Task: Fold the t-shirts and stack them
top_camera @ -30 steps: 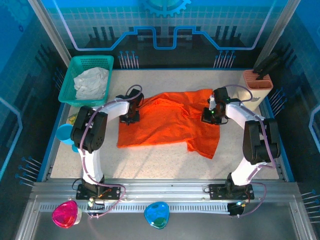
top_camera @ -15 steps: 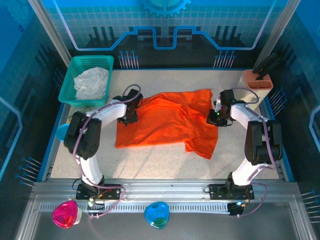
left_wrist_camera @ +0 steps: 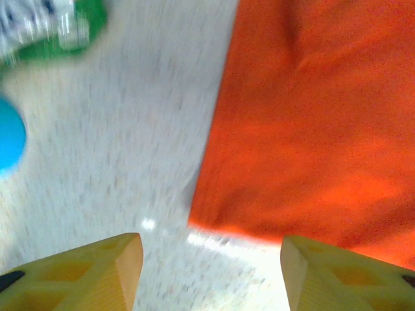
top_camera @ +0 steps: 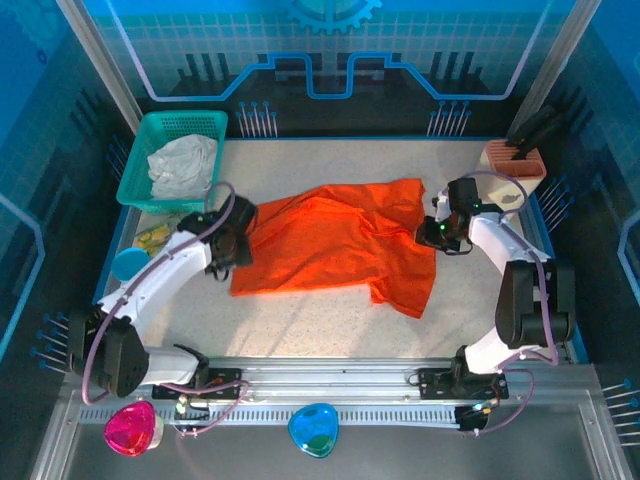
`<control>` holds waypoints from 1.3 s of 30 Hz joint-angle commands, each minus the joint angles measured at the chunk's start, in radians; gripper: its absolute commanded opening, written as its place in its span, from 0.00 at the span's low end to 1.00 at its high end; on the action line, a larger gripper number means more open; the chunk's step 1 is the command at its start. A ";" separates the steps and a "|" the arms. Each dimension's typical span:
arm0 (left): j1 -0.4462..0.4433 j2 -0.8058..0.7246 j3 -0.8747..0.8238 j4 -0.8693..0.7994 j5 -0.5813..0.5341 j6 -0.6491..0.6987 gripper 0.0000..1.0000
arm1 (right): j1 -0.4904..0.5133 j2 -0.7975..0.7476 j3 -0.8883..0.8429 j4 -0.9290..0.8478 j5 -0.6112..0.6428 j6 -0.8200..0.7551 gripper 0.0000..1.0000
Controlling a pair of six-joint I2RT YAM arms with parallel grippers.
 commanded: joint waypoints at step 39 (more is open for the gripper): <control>0.117 0.227 -0.321 0.611 0.212 -0.312 0.00 | 0.092 -0.381 -0.016 0.024 0.001 -0.137 0.43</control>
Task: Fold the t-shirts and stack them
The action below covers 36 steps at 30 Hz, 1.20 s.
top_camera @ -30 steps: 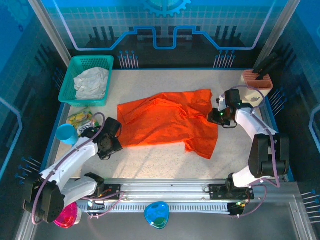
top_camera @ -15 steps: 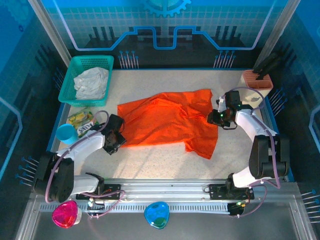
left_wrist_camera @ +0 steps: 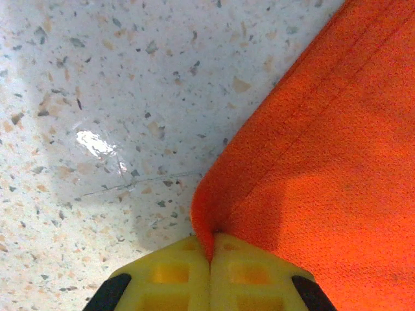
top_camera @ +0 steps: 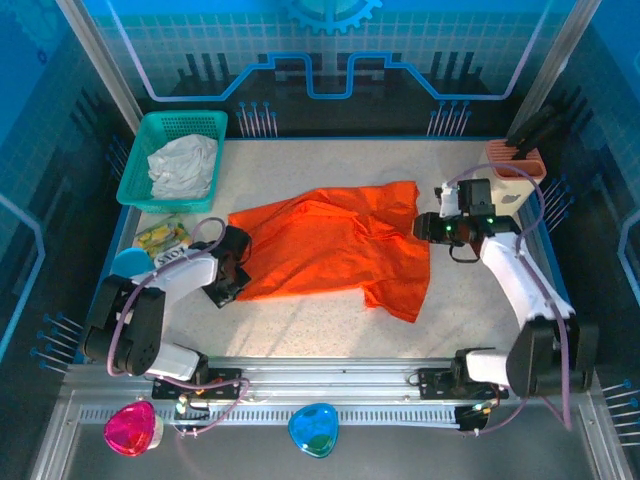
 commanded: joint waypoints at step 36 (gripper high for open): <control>0.059 -0.094 -0.059 0.264 0.120 0.234 0.00 | 0.678 0.273 -0.214 -0.356 0.536 -0.908 0.64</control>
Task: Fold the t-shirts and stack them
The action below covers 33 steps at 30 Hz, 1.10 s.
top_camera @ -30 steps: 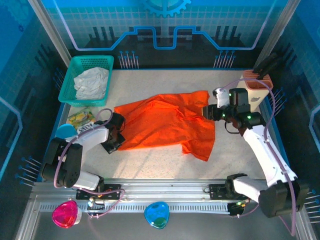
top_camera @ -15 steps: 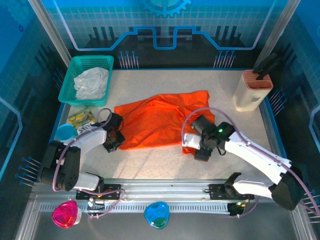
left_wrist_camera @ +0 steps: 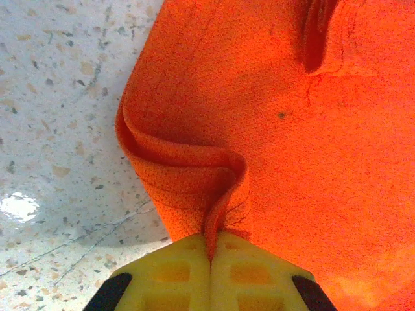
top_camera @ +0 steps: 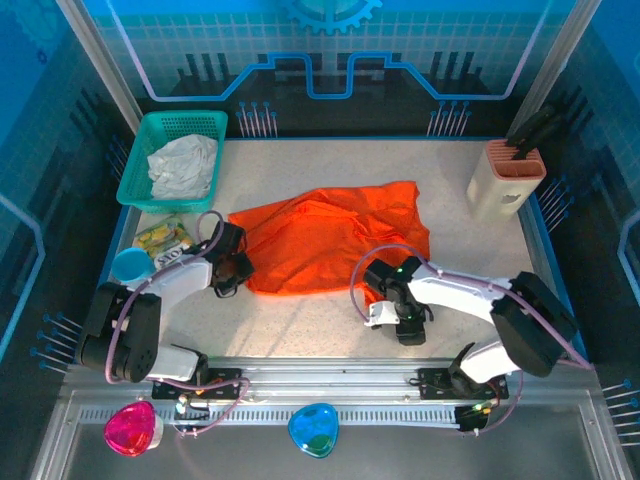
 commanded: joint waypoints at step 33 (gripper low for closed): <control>0.032 -0.210 0.074 -0.254 -0.023 0.058 0.00 | -0.189 -0.267 0.111 0.166 0.213 -0.073 0.00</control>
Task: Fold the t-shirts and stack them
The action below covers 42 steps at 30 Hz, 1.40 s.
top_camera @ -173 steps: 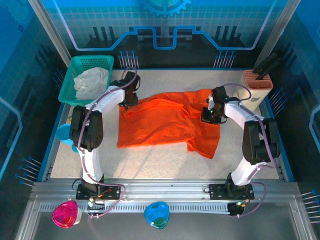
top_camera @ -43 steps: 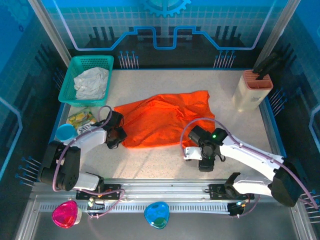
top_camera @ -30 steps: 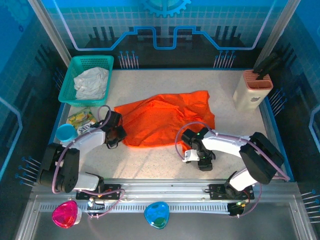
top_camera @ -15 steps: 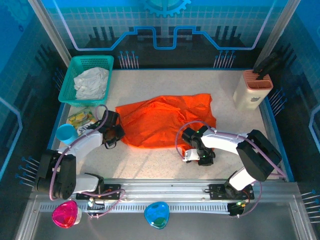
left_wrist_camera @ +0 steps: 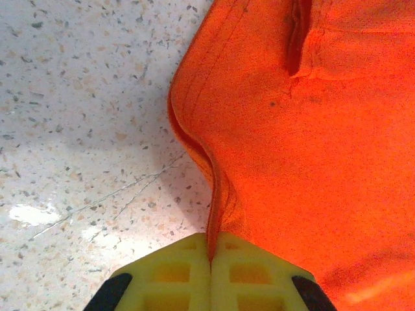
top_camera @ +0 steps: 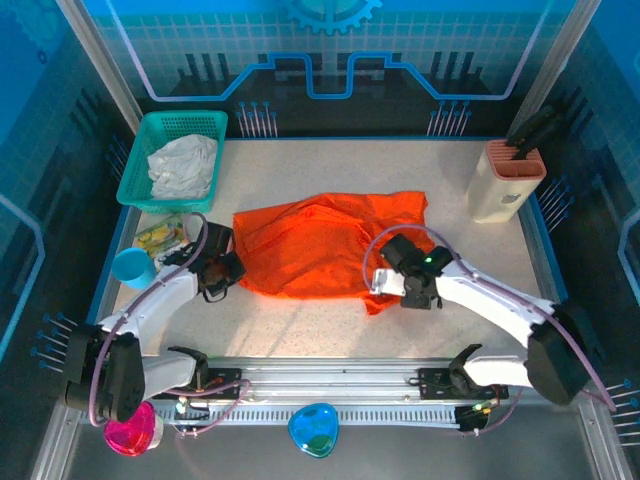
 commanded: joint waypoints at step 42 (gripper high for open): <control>0.056 0.668 0.548 -0.090 -0.274 0.082 0.00 | -0.344 0.536 0.355 0.556 0.063 -0.142 0.00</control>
